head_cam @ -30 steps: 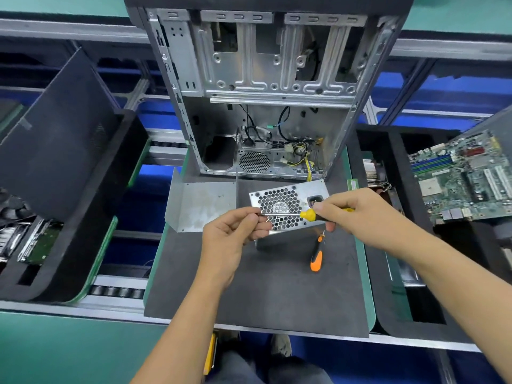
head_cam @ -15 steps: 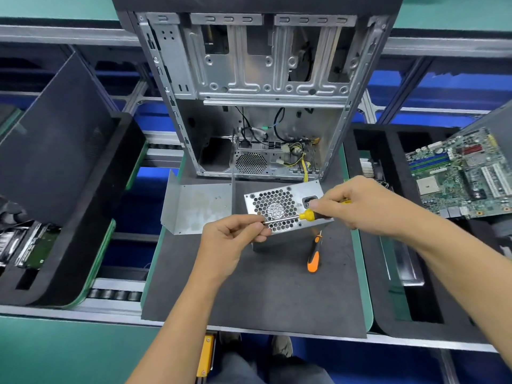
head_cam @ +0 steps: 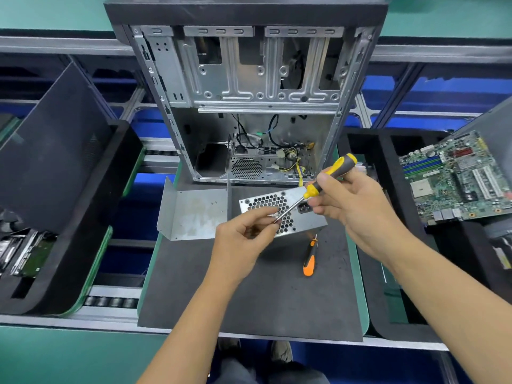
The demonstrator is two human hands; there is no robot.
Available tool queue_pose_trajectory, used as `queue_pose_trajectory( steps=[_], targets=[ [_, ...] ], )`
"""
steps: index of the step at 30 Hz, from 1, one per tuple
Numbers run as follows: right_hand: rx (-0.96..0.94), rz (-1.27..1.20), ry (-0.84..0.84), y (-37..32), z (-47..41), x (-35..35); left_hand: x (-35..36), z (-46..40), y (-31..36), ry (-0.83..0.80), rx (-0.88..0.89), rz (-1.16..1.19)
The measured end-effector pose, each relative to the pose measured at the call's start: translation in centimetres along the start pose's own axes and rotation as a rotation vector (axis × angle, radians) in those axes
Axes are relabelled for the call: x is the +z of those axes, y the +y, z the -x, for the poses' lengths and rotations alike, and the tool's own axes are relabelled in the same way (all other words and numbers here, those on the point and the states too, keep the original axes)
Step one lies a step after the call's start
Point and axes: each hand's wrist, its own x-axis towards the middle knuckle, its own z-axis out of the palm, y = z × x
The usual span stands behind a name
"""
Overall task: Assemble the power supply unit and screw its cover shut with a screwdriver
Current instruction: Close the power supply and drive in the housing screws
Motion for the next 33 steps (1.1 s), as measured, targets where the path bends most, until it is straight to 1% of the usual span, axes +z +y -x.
queue_pose_trajectory(
  steps=[3, 7, 11, 13, 17, 25, 33],
  targets=[
    [-0.106, 0.147, 0.03, 0.1, 0.1, -0.5, 0.8, 0.2, -0.2, -0.014, 0.08, -0.15],
    [-0.226, 0.259, 0.085, 0.1, 0.6, -1.2, 1.2, 0.3, -0.8, -0.075, 0.231, -0.4],
    [-0.257, 0.346, 0.124, 0.4, 1.0, -1.7, 1.3, 0.4, -1.4, 0.008, 0.289, -0.544],
    [-0.263, 0.367, 0.125, 0.7, 1.2, -1.9, 1.4, 0.5, -1.6, 0.007, 0.317, -0.597],
    [-0.273, 0.374, 0.137, 1.0, 1.2, -1.7, 1.4, 0.4, -2.0, -0.021, 0.335, -0.635],
    [-0.283, 0.39, 0.123, 1.1, 1.1, -1.3, 1.8, 0.4, -2.6, 0.005, 0.407, -0.666],
    [-0.377, 0.517, 0.024, 1.0, 1.8, -0.8, 2.8, 0.3, -2.9, 0.081, 0.471, -0.7]
  ],
)
